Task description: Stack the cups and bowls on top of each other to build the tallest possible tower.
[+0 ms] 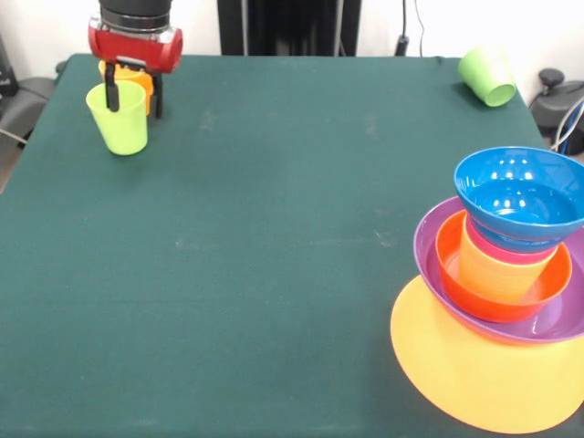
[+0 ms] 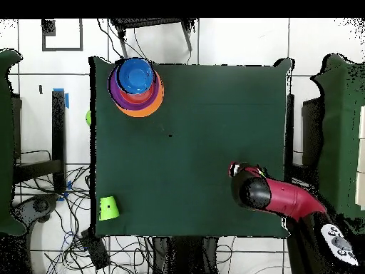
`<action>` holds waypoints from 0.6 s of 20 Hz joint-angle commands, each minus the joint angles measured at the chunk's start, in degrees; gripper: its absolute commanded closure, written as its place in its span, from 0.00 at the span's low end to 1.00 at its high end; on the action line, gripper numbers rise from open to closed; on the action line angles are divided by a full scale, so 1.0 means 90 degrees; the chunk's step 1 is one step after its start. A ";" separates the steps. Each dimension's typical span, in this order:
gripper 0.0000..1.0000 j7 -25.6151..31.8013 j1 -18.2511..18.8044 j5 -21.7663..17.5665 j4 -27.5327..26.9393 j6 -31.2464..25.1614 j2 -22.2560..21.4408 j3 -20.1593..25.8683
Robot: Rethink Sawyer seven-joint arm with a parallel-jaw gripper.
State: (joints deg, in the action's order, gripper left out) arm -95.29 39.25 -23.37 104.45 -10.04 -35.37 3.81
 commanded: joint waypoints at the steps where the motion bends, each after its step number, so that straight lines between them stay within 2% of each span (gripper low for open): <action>1: 0.00 -0.0111 0.0278 -0.0275 0.0061 -0.0358 0.0365 0.0406; 12: 0.00 0.0015 0.0492 -0.0322 0.0059 -0.0637 0.0529 0.0325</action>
State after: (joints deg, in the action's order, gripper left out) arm -95.29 43.99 -23.36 104.44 -10.02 -32.75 3.81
